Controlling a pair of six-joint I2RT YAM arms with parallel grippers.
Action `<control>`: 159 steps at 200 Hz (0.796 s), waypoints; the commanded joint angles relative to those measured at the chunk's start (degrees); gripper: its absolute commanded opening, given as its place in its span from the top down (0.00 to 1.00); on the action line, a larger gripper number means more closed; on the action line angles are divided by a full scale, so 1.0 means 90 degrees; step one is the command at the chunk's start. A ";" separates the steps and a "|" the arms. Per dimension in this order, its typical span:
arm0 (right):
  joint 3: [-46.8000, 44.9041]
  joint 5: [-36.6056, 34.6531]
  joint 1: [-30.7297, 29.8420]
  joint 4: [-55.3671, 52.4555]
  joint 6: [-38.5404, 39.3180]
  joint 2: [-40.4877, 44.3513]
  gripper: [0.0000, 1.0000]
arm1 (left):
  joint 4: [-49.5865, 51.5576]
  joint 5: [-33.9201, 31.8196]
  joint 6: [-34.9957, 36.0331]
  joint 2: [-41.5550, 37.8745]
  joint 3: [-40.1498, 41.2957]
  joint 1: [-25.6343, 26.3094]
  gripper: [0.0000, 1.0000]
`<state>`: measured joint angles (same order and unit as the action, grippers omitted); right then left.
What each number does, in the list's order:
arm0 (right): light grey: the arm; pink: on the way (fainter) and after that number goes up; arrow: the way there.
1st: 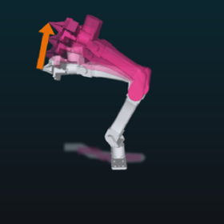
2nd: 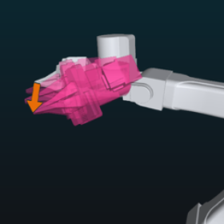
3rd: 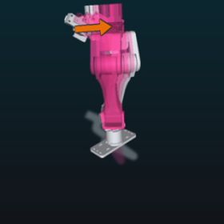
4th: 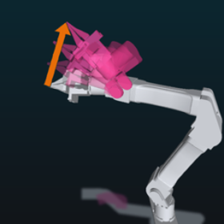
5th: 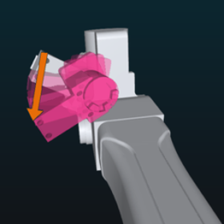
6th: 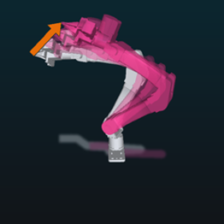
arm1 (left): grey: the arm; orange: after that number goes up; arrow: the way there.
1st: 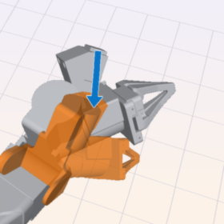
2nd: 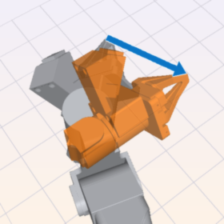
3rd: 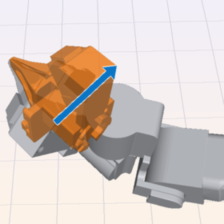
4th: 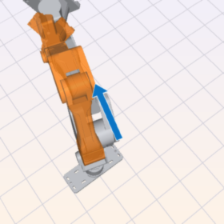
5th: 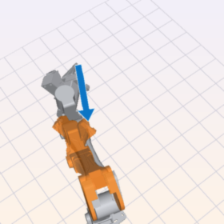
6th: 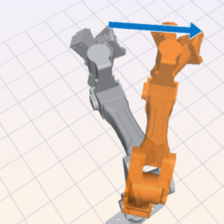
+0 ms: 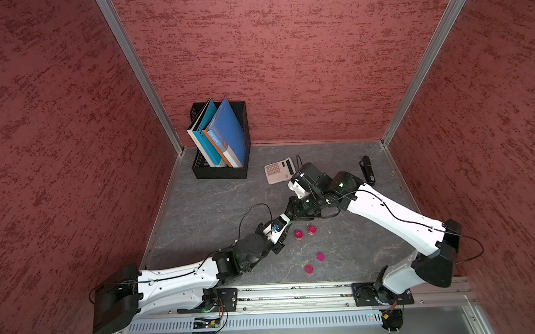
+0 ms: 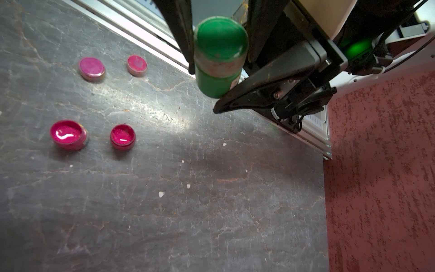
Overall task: Close the paint jar lid
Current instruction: Screw the lid onto the paint jar.
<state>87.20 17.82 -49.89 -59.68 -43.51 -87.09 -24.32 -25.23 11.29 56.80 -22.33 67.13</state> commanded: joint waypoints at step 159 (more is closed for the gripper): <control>-0.0816 -0.0243 -0.0140 0.0875 -0.1530 0.0370 0.47 | -0.2607 0.0036 -0.0119 0.0107 -0.1168 -0.0050 0.78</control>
<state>80.64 14.09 -48.66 -45.08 -57.06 -83.61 -31.18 -27.05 12.73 60.60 -28.27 67.81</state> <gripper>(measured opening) 0.511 0.341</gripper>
